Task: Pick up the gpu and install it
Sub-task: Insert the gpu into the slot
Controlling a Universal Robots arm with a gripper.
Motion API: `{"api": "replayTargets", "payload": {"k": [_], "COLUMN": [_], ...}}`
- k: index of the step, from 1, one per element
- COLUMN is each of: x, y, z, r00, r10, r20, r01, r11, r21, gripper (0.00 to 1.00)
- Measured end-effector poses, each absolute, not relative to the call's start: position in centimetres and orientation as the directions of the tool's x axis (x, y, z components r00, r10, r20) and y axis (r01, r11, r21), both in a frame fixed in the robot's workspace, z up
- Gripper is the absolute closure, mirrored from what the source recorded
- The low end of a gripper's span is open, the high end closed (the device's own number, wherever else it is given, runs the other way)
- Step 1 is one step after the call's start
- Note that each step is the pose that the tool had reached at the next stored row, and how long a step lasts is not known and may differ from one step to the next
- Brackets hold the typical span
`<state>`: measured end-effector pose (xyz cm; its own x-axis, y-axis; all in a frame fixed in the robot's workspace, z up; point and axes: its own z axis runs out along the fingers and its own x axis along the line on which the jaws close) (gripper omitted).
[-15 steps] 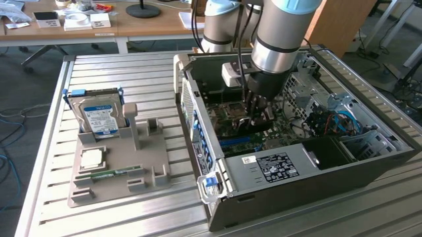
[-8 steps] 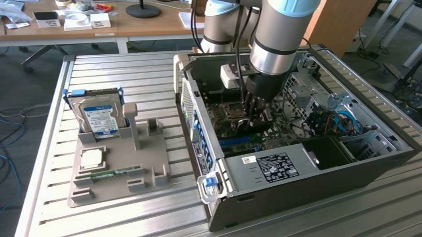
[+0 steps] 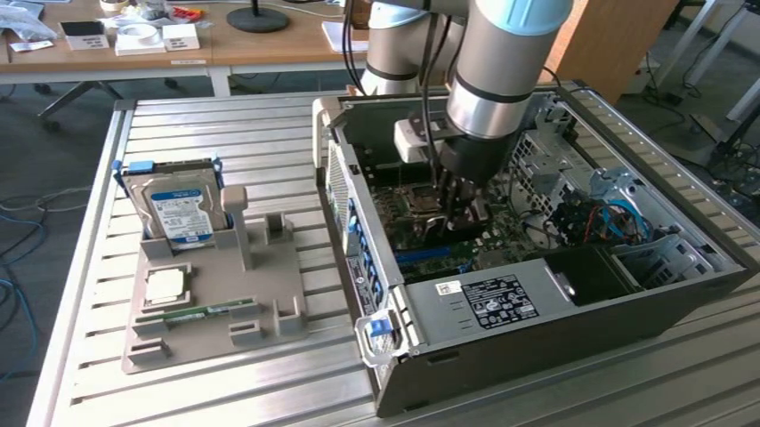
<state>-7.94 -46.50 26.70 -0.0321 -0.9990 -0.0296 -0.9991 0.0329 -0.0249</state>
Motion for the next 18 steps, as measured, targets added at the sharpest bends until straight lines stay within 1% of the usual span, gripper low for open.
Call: {"api": "replayTargets", "payload": {"k": [18], "x": [-8.57], "y": [-46.35], "z": [25.88], "r00": [-0.032], "r10": [-0.999], "r20": [-0.030], "r01": [-0.999], "r11": [0.033], "r21": [-0.025], "gripper": [0.73]}}
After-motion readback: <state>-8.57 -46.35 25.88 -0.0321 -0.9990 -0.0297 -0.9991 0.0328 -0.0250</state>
